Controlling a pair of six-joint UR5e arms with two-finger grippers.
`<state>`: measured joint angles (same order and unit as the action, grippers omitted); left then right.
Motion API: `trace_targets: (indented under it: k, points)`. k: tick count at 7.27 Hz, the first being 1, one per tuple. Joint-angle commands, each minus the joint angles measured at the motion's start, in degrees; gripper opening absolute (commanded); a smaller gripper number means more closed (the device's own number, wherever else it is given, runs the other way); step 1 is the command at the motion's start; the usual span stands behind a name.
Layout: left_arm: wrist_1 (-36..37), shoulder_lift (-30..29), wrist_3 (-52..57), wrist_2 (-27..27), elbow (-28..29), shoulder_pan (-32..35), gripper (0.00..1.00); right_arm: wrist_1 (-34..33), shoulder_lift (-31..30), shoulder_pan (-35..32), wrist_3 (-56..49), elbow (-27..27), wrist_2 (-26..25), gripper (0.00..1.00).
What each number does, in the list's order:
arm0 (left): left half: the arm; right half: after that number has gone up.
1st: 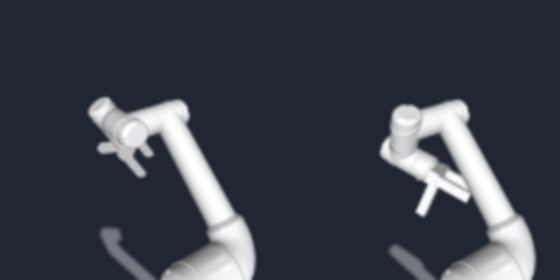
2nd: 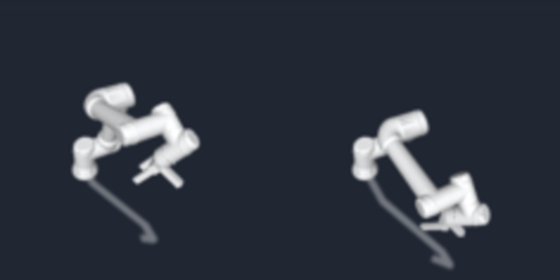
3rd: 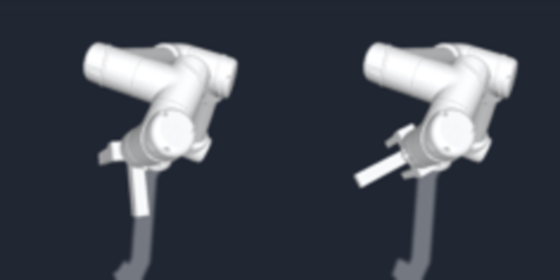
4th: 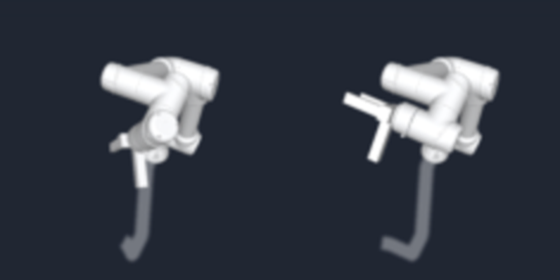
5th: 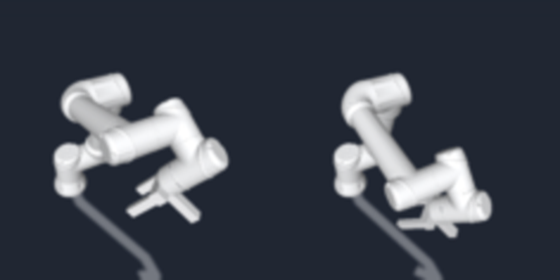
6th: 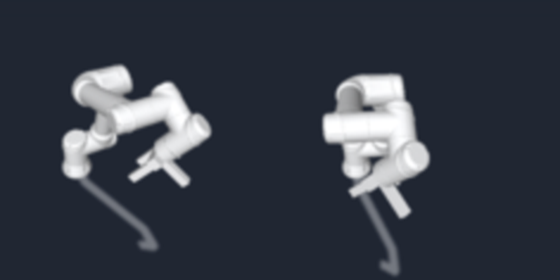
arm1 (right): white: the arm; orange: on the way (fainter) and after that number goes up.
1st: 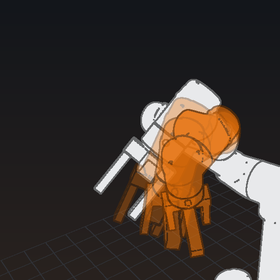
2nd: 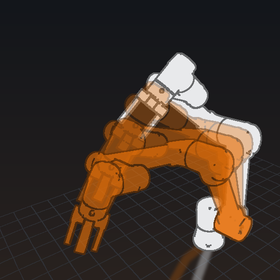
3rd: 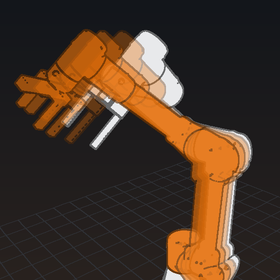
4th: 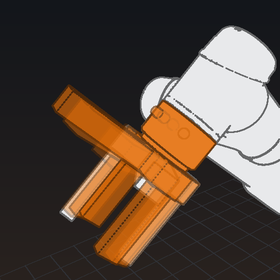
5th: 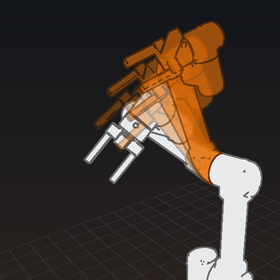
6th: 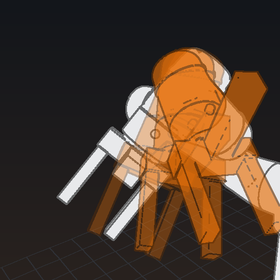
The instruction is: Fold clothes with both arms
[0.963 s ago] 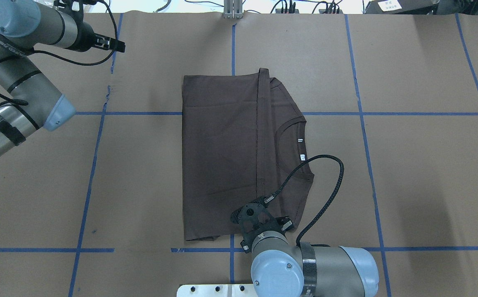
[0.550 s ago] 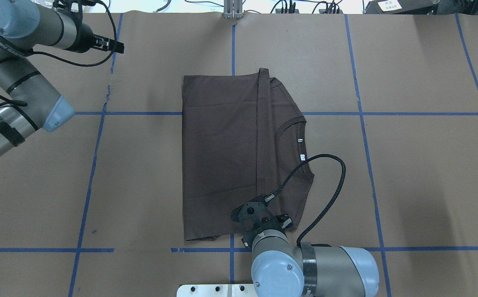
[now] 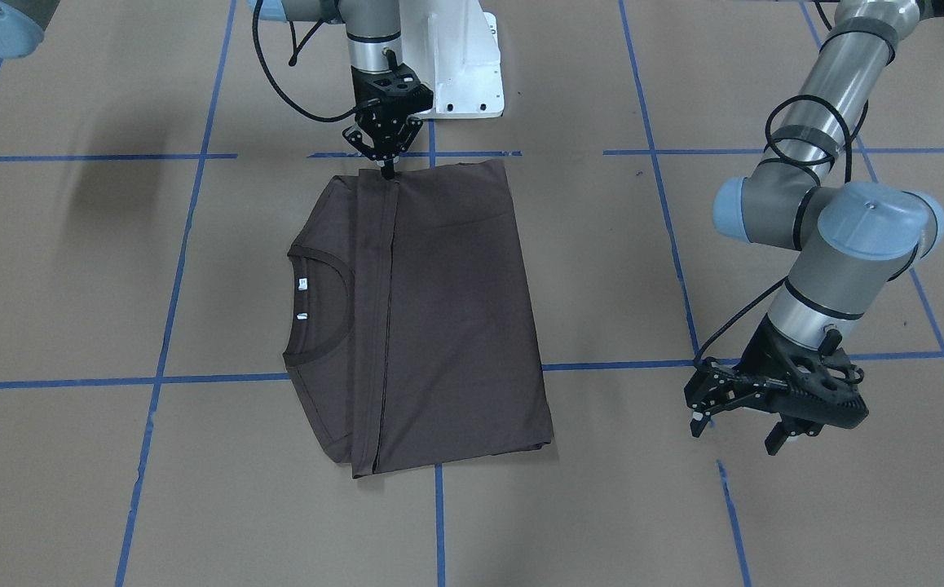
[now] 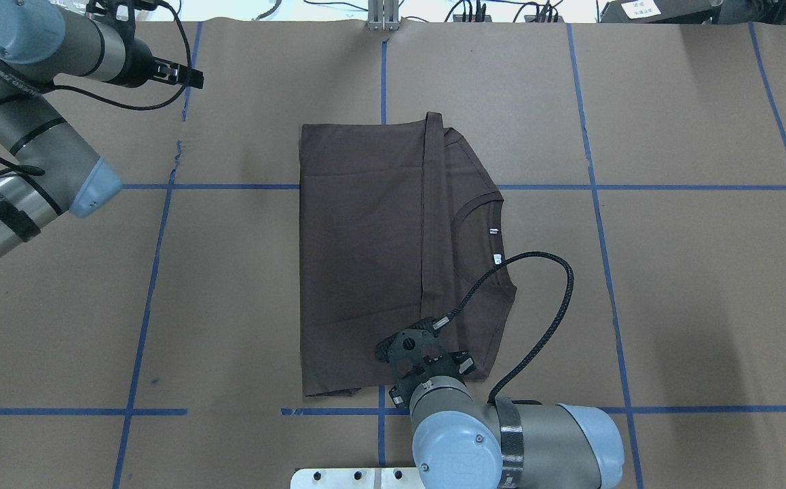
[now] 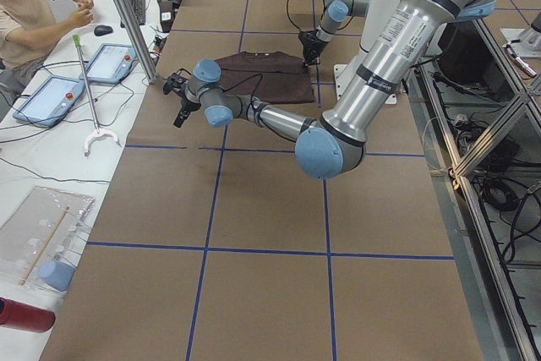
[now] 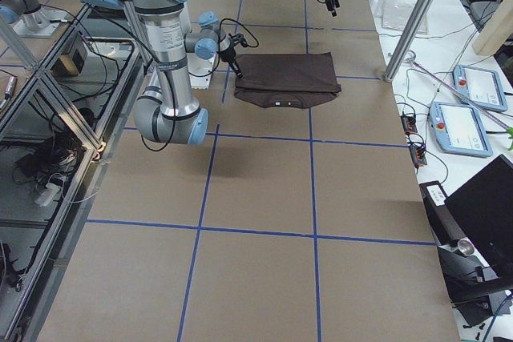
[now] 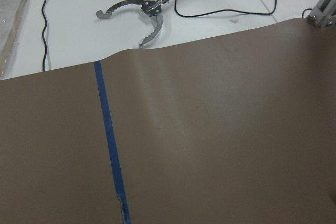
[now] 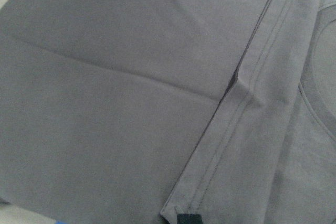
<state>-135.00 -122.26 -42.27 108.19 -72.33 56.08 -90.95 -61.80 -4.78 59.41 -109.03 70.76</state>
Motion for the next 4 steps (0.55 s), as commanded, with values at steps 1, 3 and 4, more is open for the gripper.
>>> trace_targets:
  k: [1,3,4]
  points:
    - [0.0,0.0,0.0,0.0,-0.09,0.0,1.0,0.6,-4.08,-0.58,0.0,-4.23,0.25,0.0]
    - [-0.09,0.27,-0.09,0.0,-0.09,-0.09,1.0,0.68,-10.67,-0.75,0.27,-8.38,0.26,0.0]
    - [-0.09,0.27,-0.09,0.0,0.0,-0.09,1.0,0.86,-14.1,-0.75,4.18,-9.52,0.26,0.0]
